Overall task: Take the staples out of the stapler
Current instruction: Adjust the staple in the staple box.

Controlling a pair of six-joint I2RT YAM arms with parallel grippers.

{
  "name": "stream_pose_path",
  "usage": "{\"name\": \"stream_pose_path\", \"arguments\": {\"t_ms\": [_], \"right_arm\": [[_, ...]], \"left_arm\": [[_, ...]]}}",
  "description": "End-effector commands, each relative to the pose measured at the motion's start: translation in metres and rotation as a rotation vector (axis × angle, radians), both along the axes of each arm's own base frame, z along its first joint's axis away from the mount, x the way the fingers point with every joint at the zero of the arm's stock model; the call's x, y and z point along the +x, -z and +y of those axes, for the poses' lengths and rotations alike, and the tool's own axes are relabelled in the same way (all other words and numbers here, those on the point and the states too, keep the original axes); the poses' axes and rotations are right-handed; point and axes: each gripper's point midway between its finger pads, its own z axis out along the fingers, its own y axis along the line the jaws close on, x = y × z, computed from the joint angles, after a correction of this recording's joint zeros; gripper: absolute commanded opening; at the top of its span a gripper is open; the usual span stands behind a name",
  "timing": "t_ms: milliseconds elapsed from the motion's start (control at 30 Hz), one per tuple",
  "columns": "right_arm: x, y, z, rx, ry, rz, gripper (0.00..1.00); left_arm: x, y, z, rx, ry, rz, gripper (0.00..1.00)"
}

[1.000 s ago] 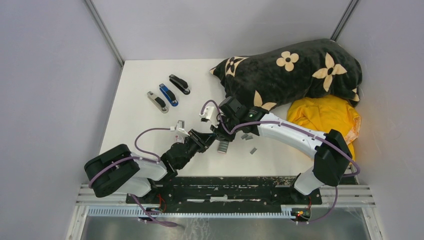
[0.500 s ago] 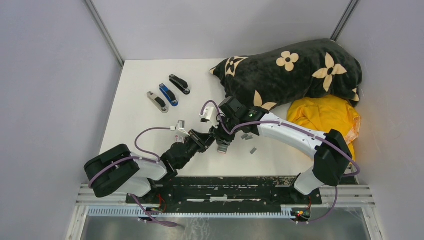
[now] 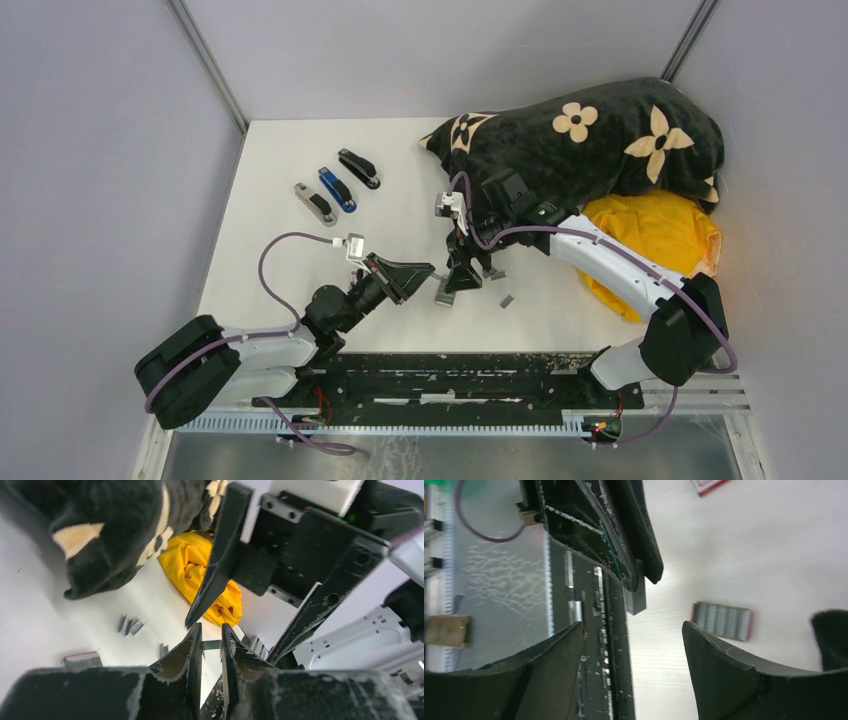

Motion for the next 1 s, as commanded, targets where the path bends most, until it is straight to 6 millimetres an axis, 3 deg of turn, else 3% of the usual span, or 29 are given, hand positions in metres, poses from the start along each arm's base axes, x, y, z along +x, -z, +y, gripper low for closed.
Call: {"name": "stream_pose_path", "arguments": {"t_ms": [0,367,833,967], "right_arm": [[-0.028,-0.031,0.012,0.178,-0.101,0.143,0.78],[-0.033,-0.049,0.026,0.295,-0.106,0.283,0.72],[-0.035,-0.052,0.027,0.308,-0.115,0.301,0.31],[-0.035,-0.052,0.027,0.304,-0.116,0.292,0.20]], "left_arm": [[-0.021,-0.036,0.003,-0.007,0.073,-0.244,0.12],[-0.042,-0.070,0.002,-0.124,0.158,-0.343,0.12],[-0.042,-0.068,0.003,-0.132,0.158,-0.329,0.13],[-0.039,-0.067,0.005,-0.135,0.138,-0.310,0.18]]}}
